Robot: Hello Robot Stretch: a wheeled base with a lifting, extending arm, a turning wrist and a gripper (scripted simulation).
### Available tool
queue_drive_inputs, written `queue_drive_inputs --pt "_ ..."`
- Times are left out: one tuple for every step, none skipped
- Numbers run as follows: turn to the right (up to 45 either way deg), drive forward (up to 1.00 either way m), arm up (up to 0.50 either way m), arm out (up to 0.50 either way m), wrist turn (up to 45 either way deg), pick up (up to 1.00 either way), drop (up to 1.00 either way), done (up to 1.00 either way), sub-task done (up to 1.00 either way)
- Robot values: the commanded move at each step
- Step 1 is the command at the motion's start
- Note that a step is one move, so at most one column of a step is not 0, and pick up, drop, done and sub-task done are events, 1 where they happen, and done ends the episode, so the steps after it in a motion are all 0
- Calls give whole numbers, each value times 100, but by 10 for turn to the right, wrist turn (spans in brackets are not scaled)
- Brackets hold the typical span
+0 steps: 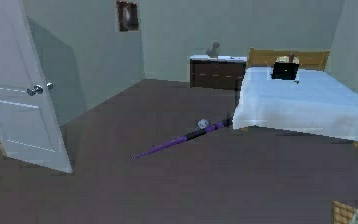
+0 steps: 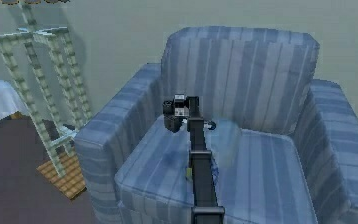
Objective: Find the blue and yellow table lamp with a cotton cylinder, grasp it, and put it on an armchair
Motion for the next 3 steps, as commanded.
queue_drive_inputs --pt "0 0 10 0 0 0 0 0 0" --pt "0 0 0 -8 0 0 0 0 0" --pt "0 0 0 0 0 0 0 100 0"
